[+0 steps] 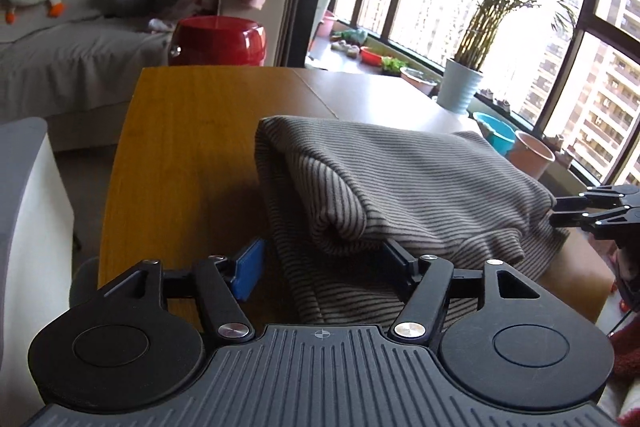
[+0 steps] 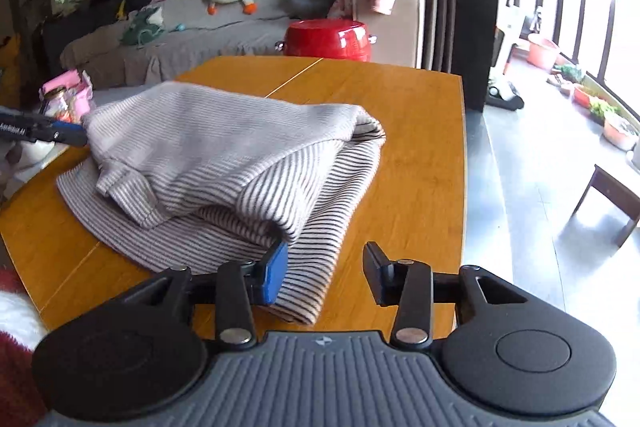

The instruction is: Fold clothes

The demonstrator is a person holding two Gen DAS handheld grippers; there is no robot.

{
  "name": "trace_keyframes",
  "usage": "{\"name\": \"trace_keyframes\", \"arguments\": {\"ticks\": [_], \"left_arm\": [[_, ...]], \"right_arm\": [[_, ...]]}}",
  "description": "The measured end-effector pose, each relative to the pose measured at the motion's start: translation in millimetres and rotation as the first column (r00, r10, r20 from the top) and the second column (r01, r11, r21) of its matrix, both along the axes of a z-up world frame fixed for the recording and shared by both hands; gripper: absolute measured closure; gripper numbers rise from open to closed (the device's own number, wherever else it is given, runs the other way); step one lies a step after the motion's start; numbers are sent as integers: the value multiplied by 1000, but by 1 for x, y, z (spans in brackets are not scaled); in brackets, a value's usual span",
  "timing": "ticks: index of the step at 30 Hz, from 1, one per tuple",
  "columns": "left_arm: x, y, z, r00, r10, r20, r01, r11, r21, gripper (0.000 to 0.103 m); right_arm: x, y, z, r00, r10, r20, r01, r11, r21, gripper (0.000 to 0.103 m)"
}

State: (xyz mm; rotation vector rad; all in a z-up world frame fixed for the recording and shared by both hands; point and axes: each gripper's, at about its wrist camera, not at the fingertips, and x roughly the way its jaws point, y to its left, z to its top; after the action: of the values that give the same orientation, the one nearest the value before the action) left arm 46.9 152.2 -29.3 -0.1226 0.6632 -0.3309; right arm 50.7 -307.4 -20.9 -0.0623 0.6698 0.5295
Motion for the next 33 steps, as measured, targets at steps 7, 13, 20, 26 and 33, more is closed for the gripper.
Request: {"name": "trace_keyframes", "arguments": {"ticks": [7,13,20,26,33], "left_arm": [[3,7,24,999,33,38,-28,992,-123,10],[47,-14,-3,991,92,-97,-103,987,-120,9],[65,-36,-12,993,74,-95,-80,995,-63,54],[27,-50,28,1000,5,19,-4,998,-62,71],[22,-54,-21,992,40,-116,-39,999,11,63]], "right_arm": [[22,-27,15,992,-70,-105,104,926,364,36],[45,15,-9,987,-46,-153,101,922,373,31],[59,54,-14,993,-32,-112,59,968,245,65],[38,34,30,999,-32,-25,38,950,309,77],[42,22,-23,988,-96,-119,121,966,227,73]]}}
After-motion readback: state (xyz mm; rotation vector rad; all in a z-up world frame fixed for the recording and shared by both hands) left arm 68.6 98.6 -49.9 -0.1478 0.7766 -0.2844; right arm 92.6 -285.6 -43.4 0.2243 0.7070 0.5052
